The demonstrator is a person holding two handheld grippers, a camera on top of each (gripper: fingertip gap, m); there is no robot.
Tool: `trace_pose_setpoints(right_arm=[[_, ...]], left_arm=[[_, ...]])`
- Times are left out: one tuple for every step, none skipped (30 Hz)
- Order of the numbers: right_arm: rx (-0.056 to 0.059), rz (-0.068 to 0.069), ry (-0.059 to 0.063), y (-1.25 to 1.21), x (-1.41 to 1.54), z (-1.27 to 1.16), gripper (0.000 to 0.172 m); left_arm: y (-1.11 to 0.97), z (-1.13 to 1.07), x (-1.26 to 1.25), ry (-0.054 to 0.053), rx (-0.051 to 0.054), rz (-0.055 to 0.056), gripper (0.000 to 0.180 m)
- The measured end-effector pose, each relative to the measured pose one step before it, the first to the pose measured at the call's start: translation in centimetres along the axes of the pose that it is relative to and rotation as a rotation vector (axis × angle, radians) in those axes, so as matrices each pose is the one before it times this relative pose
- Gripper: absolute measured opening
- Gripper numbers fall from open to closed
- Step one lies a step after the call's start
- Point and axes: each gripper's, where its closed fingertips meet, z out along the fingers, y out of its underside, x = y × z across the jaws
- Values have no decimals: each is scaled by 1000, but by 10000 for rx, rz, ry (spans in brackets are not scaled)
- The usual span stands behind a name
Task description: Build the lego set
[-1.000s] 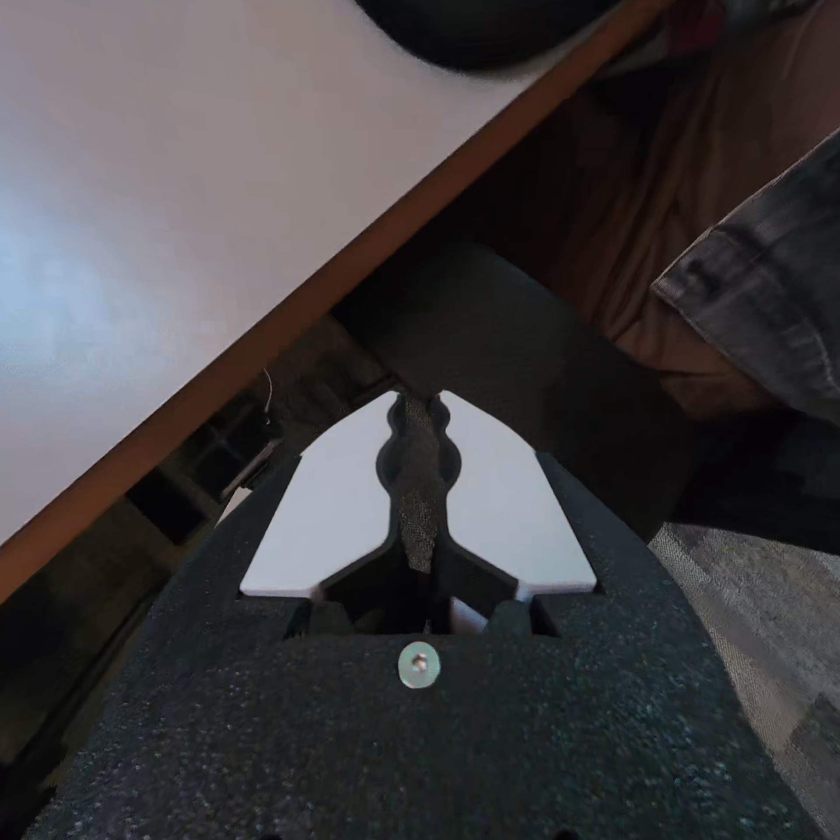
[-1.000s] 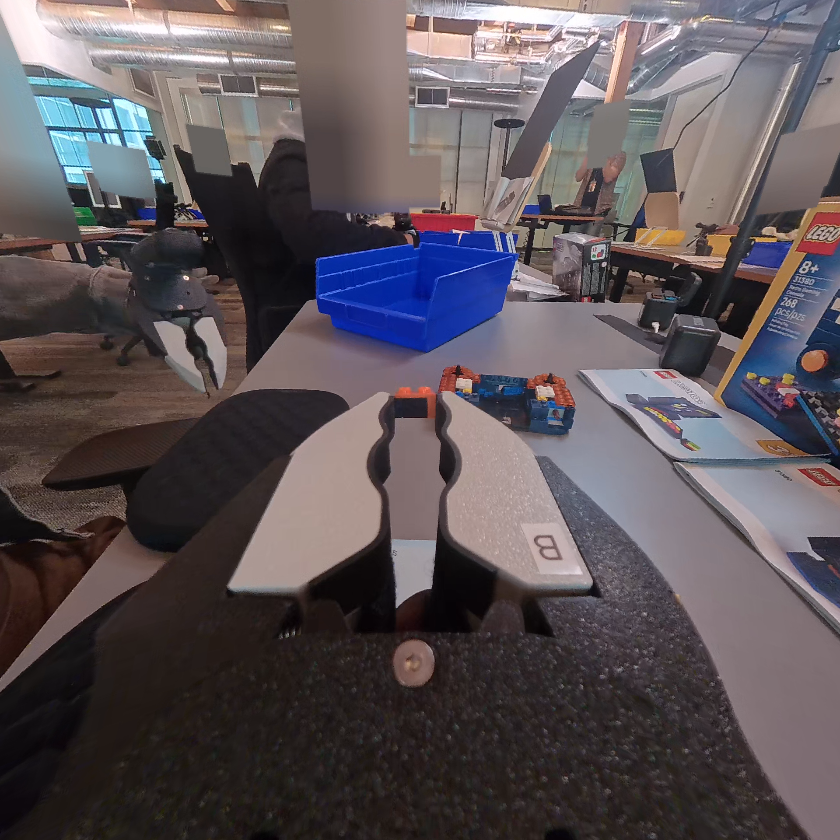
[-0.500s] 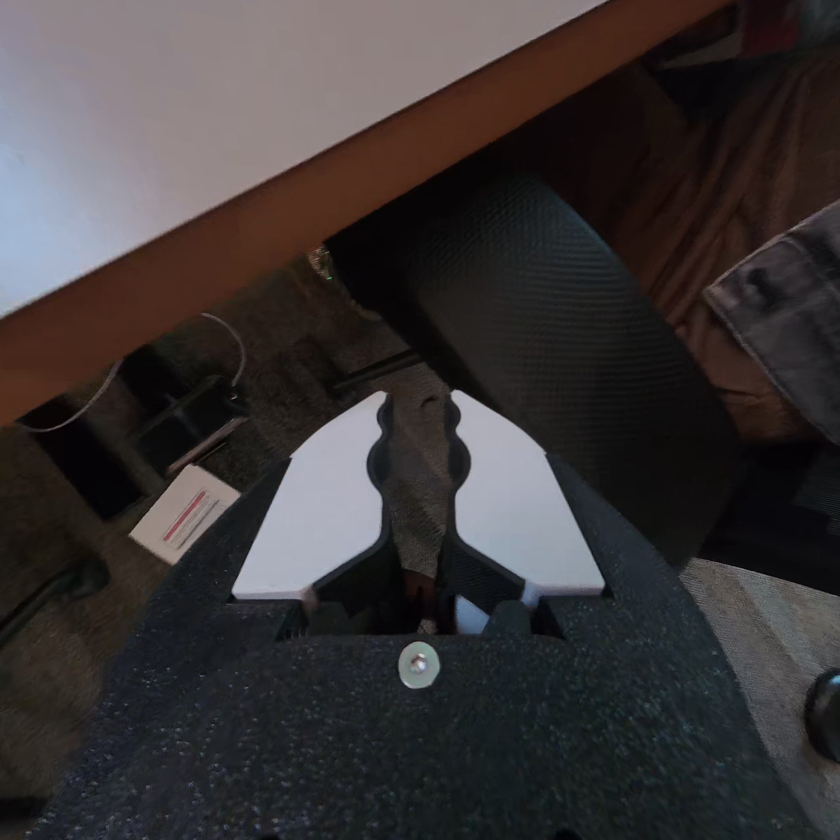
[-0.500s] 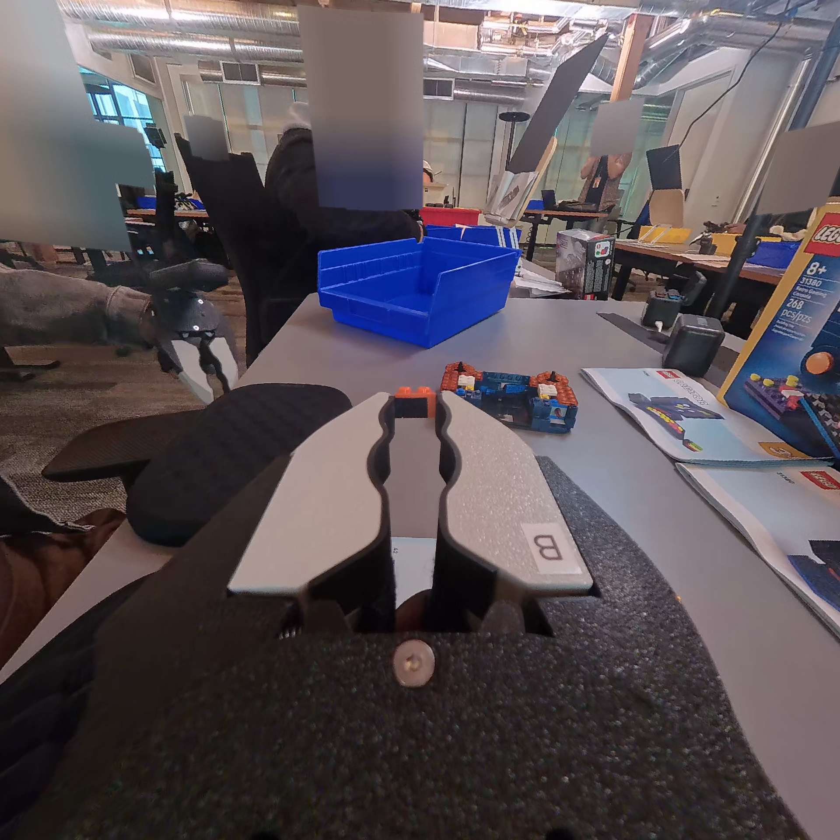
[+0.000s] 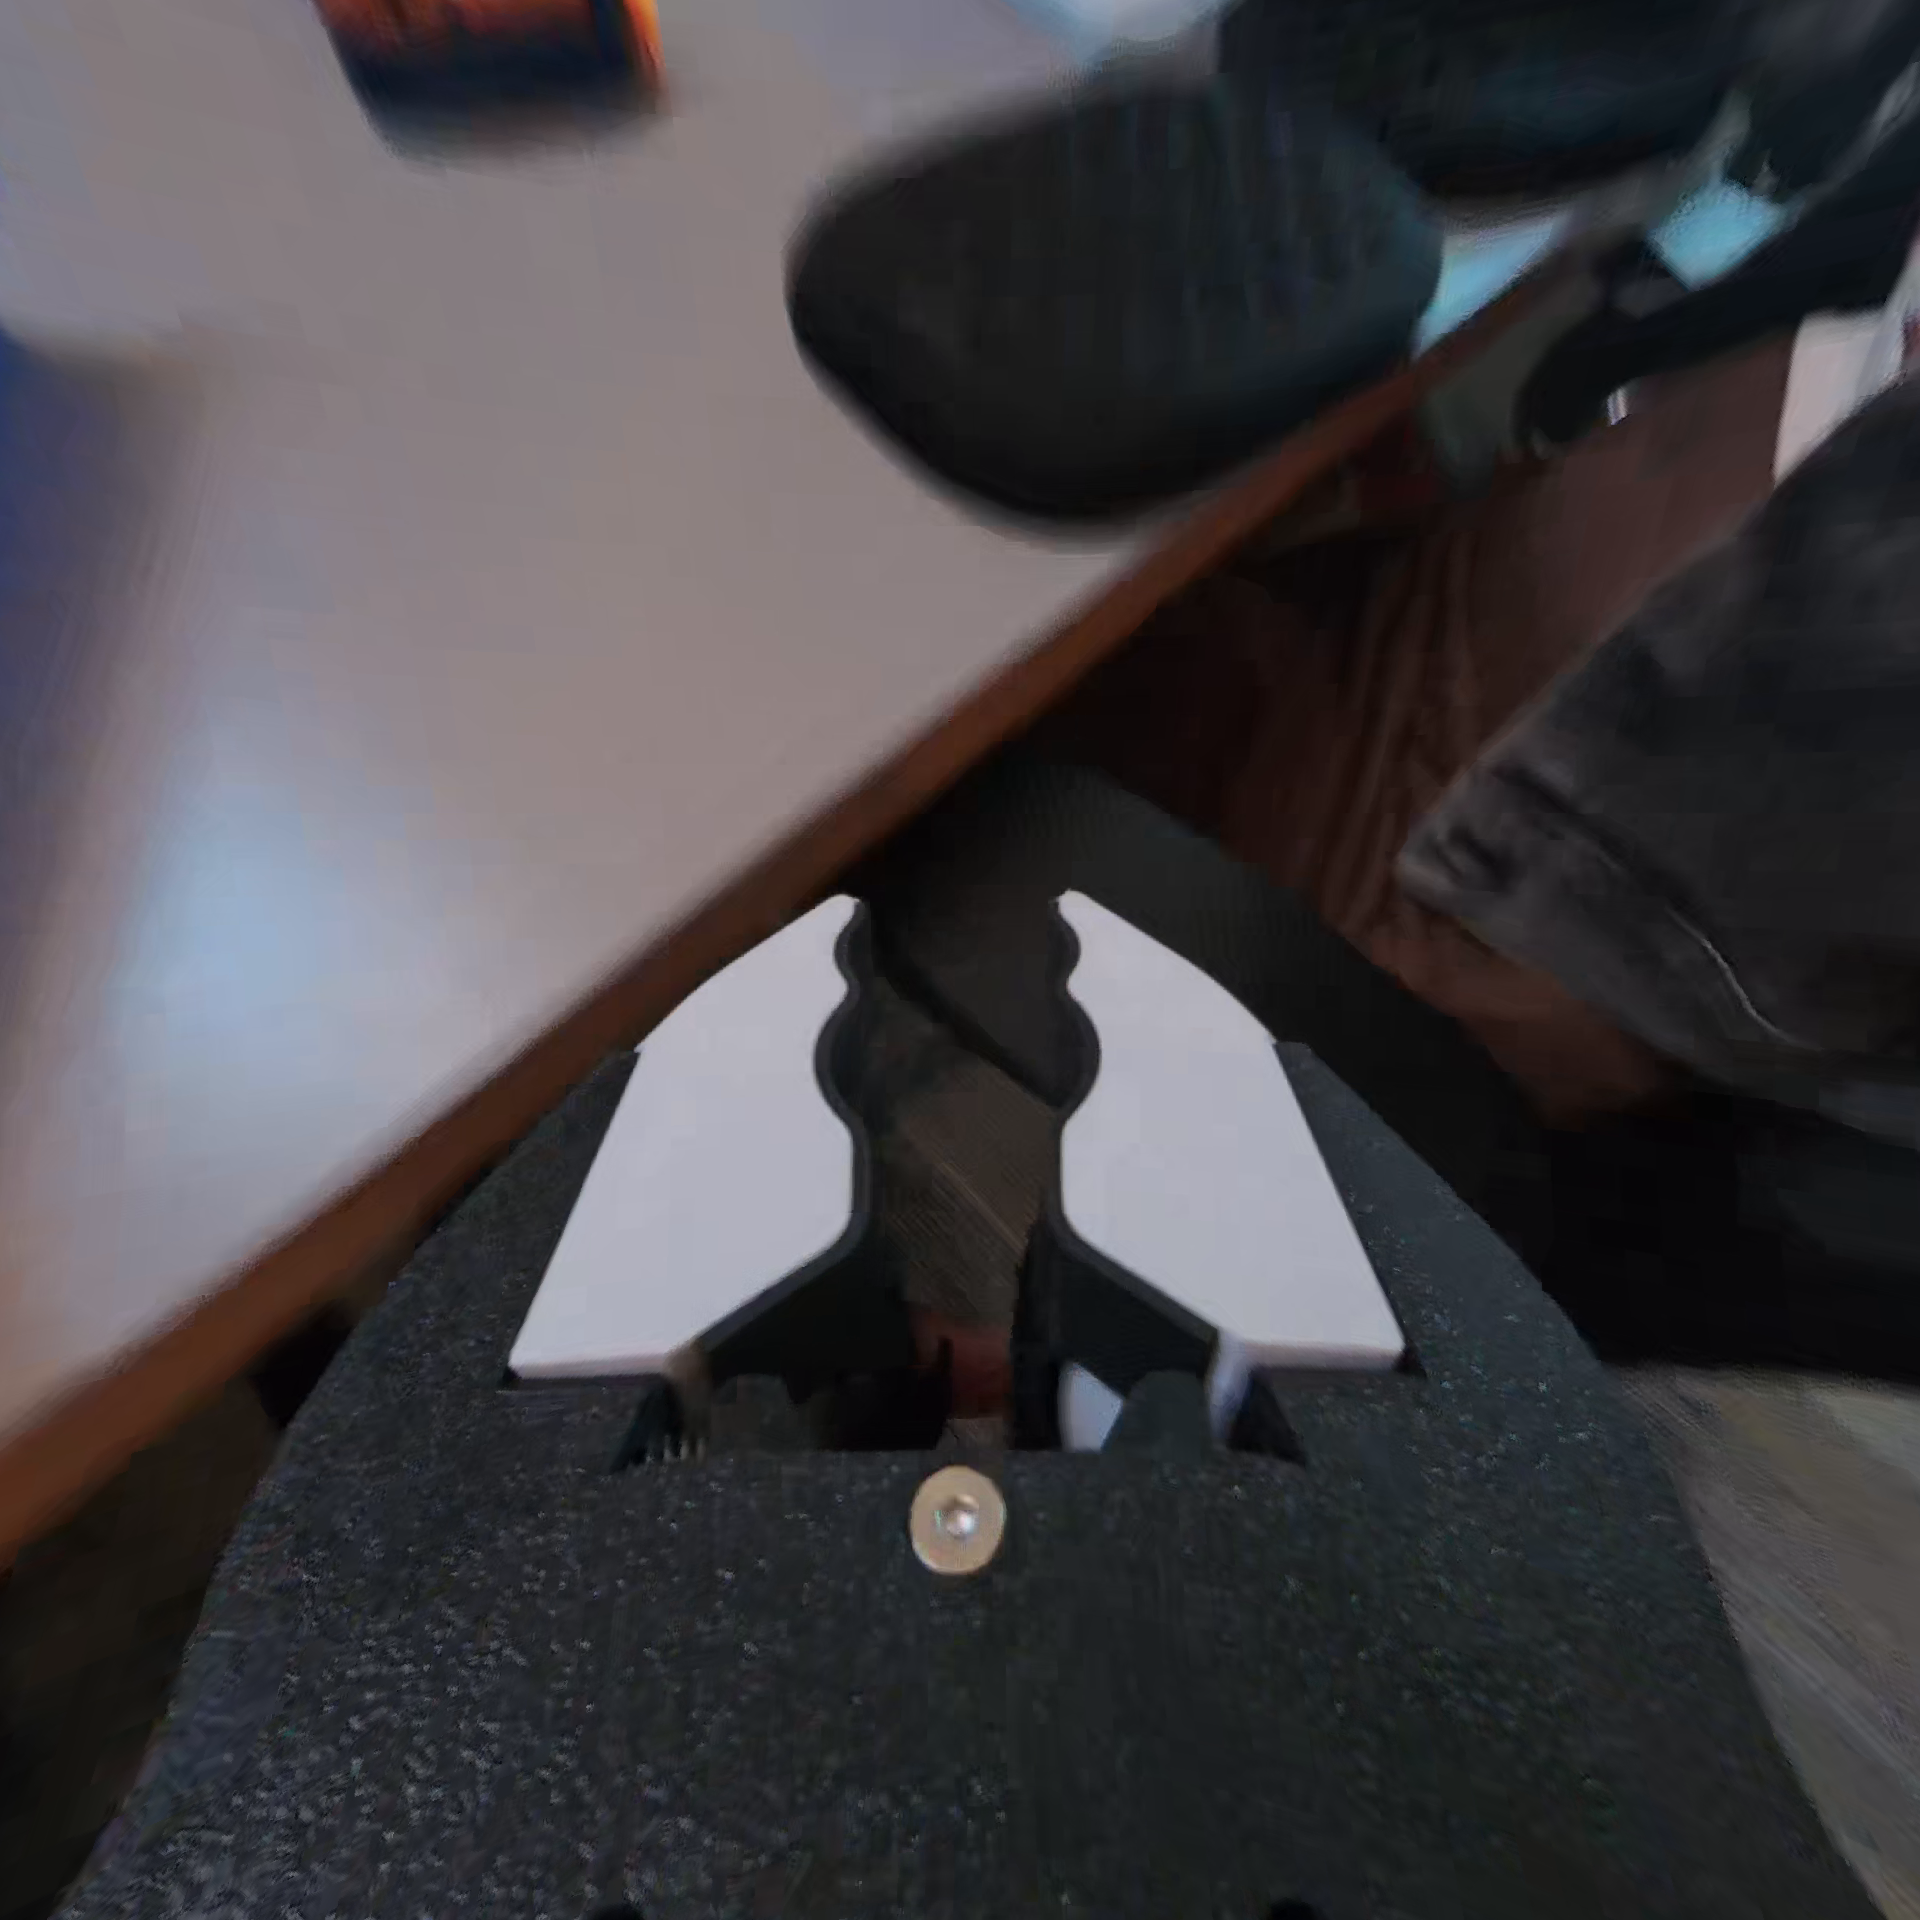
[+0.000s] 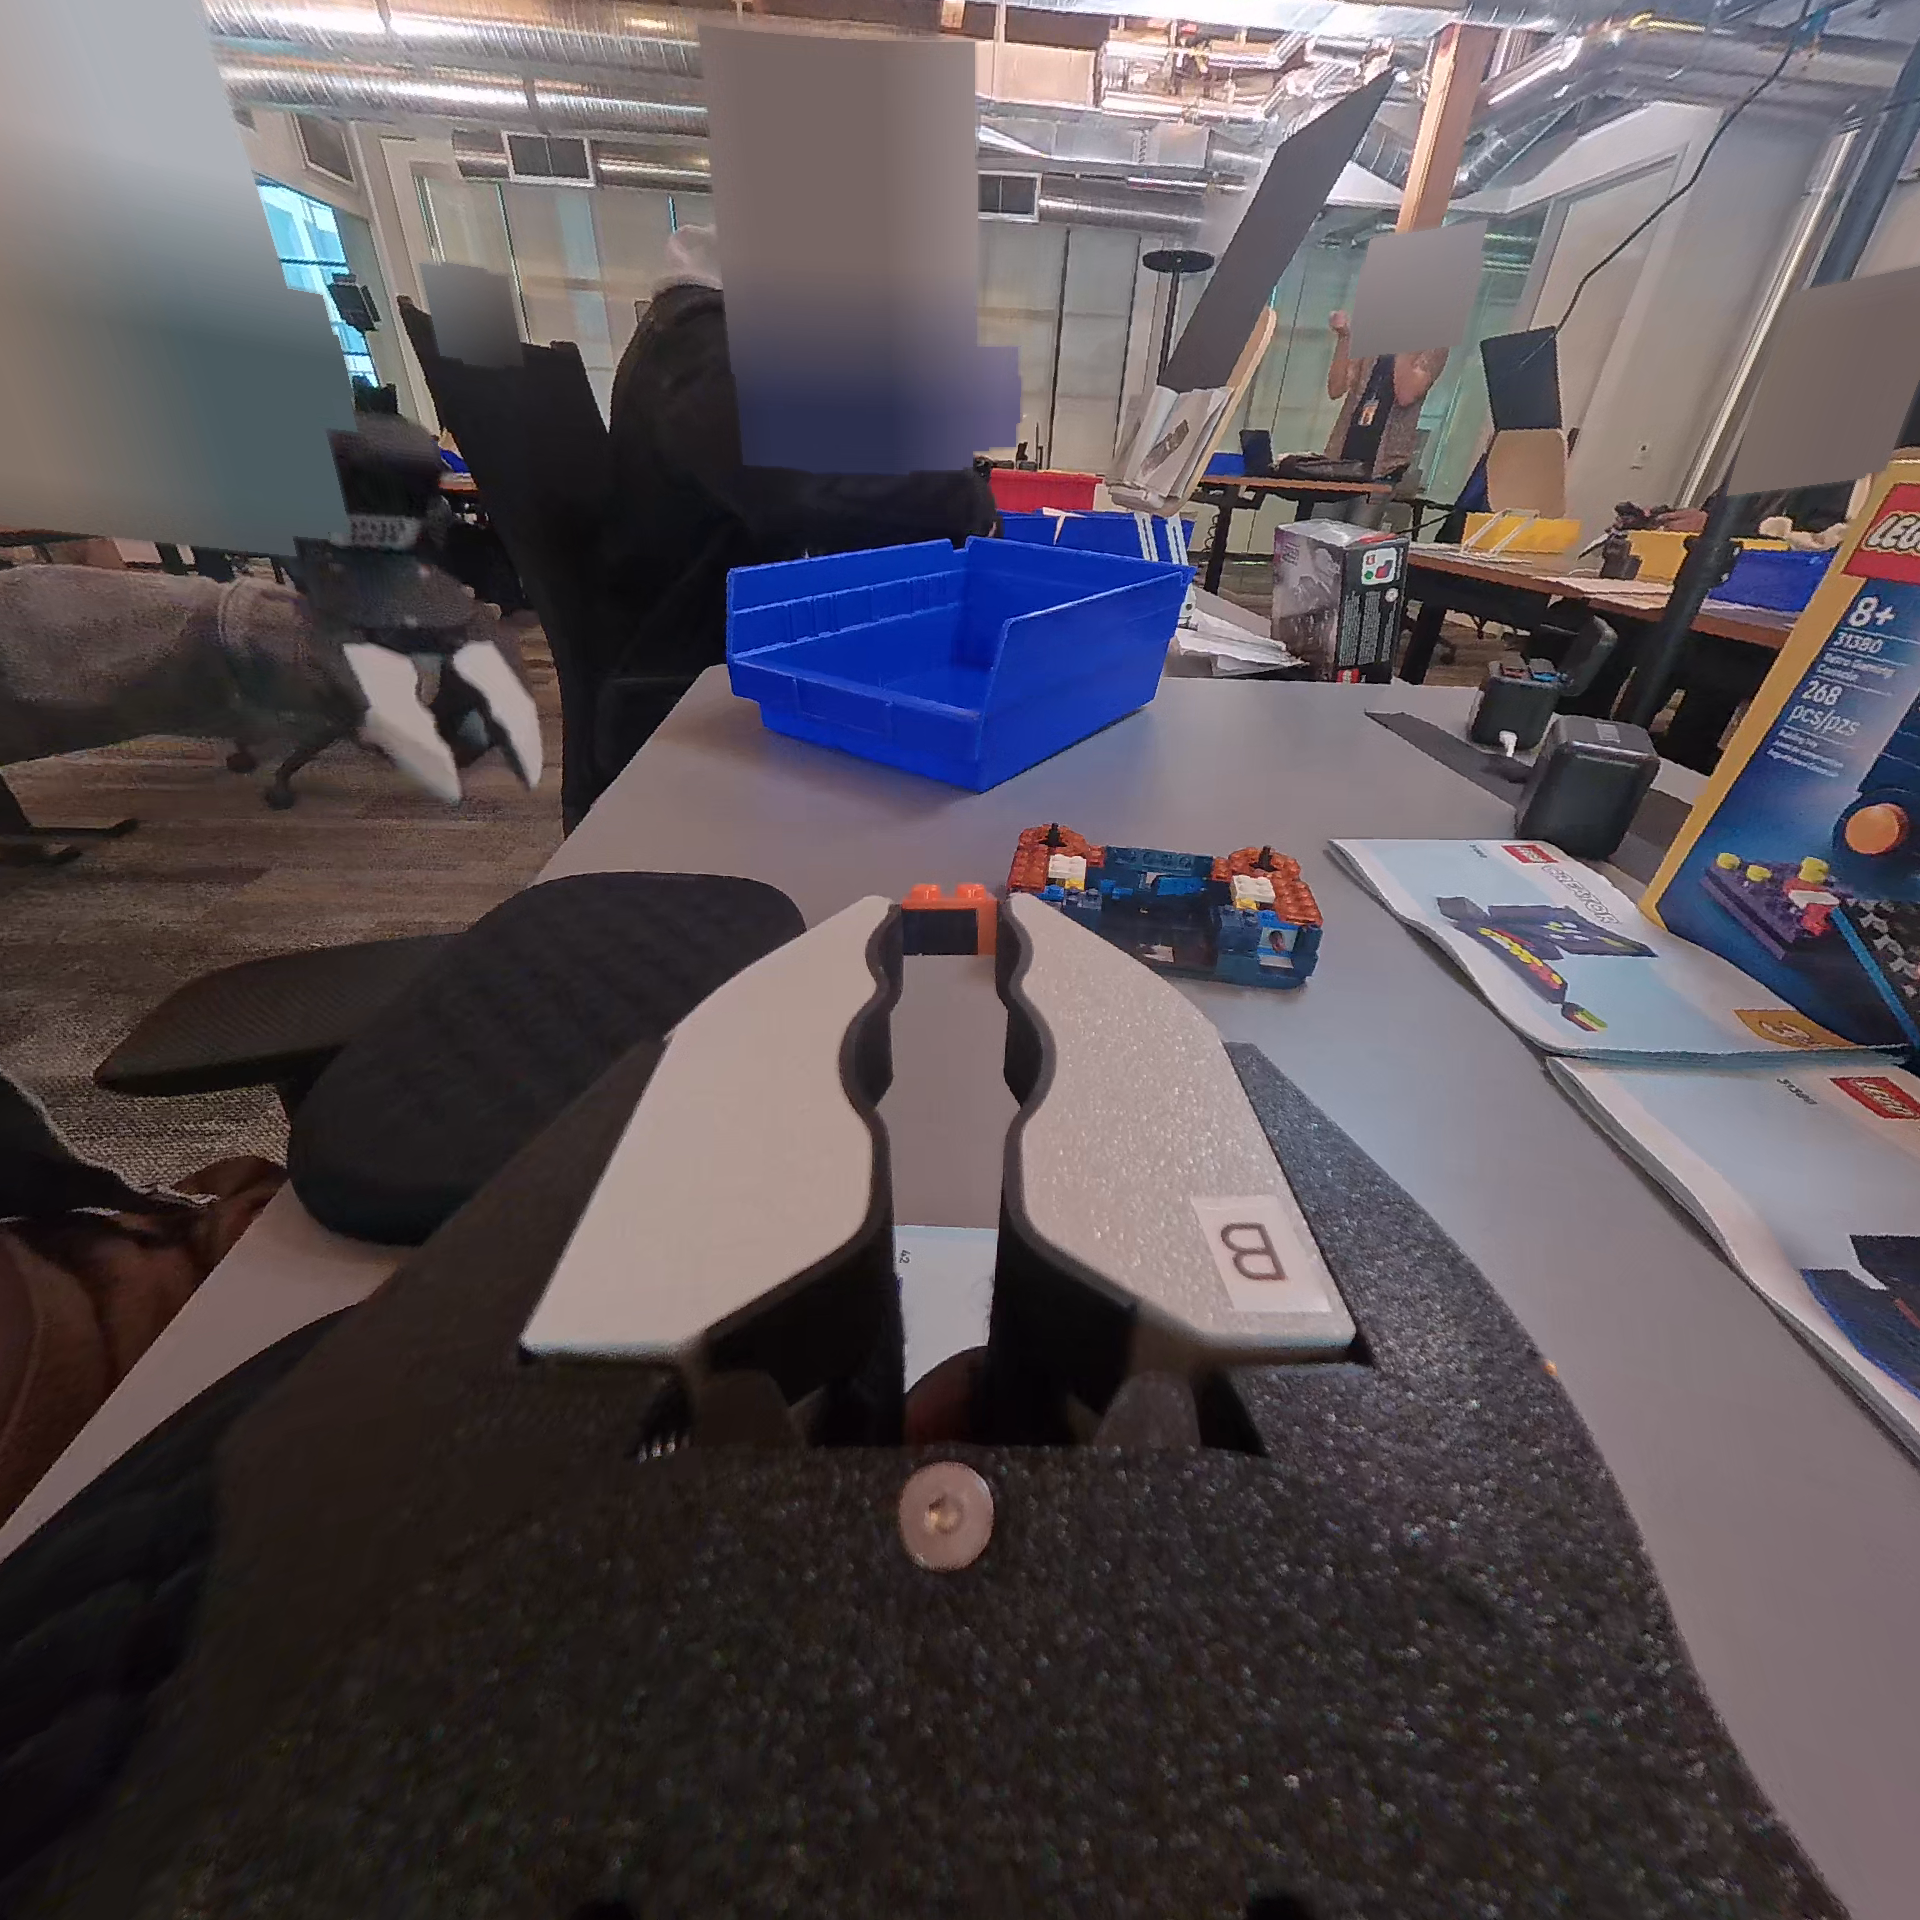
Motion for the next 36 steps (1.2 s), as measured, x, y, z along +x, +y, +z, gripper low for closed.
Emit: trace_pose_setpoints(right_arm=[[-7,-21,-34,-33,-97,45,16],[-22,-44,-17,-14,-65,47,16],[-36,-64,8,-8,-42,23,16],[-18,-73,9,-74,-65,-8,16],[22,-73,-7,-137,-81,-11,16],[28,-61,3,-104,-48,-5,16],[-8,-24,7,-2,-17,26,16],[-27,-2,-28,15,-52,27,16],[-21,-15,-18,26,-44,24,16],[-19,-36,4,2,-6,-3,16],[-10,-34,18,-10,16,-19,16],[6,-9,24,-27,54,-20,16],[21,21,4,-43,45,-19,16],[27,39,2,-30,52,-42,16],[32,46,21,-14,89,-44,16],[24,52,30,6,114,-55,16],[26,58,35,-16,133,-77,16],[41,61,30,-37,126,-66,16],[58,81,29,-69,129,-68,16],[80,108,1,-90,99,-69,16],[92,129,-3,-86,120,-62,16],[100,171,-2,-81,144,-92,16],[151,237,-14,-138,180,-123,16],[219,307,-9,-208,226,-153,16],[264,378,-13,-268,267,-171,16],[276,430,-31,-290,254,-169,16],[269,444,-49,-307,211,-187,16],[250,389,-57,-326,149,-167,16],[227,271,-61,-328,52,-144,16],[204,164,-42,-335,-8,-108,16],[140,78,-30,-267,-24,-68,16],[64,18,-15,-181,-46,-48,16],[-1,-21,-9,-73,-59,-19,16],[-32,-33,-8,-23,-61,-18,16],[-14,0,-39,-29,-108,-3,16],[12,45,-52,-48,-113,-2,16]], left_arm=[[-2663,-303,-466,-513,992,635,30],[-2822,89,-334,-403,1038,639,30],[-2689,561,-247,-312,955,610,30],[-2326,987,-25,-138,761,572,29],[-1783,1343,222,71,541,517,29],[-1337,1598,193,85,388,456,29],[-1109,1755,108,4,393,374,29],[-1007,1807,249,91,479,283,29],[-832,1826,366,183,505,192,28],[-637,1776,289,180,493,129,28],[-516,1691,65,99,508,29,27],[-330,1578,74,173,449,-19,27],[-32,1438,-20,173,280,12,27],[163,1289,-227,53,164,46,27],[118,1129,-290,-2,199,11,27],[25,986,-206,54,280,-90,27],[71,868,-130,112,239,-175,27],[285,760,-73,127,88,-145,27],[517,680,-75,95,-55,-75,27],[685,633,-76,64,-157,-35,27],[767,591,-30,95,-200,-3,27],[741,549,24,134,-190,-23,28],[642,523,29,156,-138,-92,28],[392,500,-7,136,-1,-212,28],[170,494,-4,128,107,-293,28],[125,483,49,128,66,-289,28],[159,468,18,60,-60,-224,28],[248,456,6,-23,-218,-95,28],[294,416,-107,-183,-378,6,28],[200,424,-121,-283,-439,62,28],[-32,430,186,-131,-348,161,29],[-268,414,444,27,-191,183,29],[-475,421,478,71,-28,166,30],[-539,423,480,122,78,161,30],[-502,408,457,162,112,157,31],[-424,386,331,141,98,202,31]])
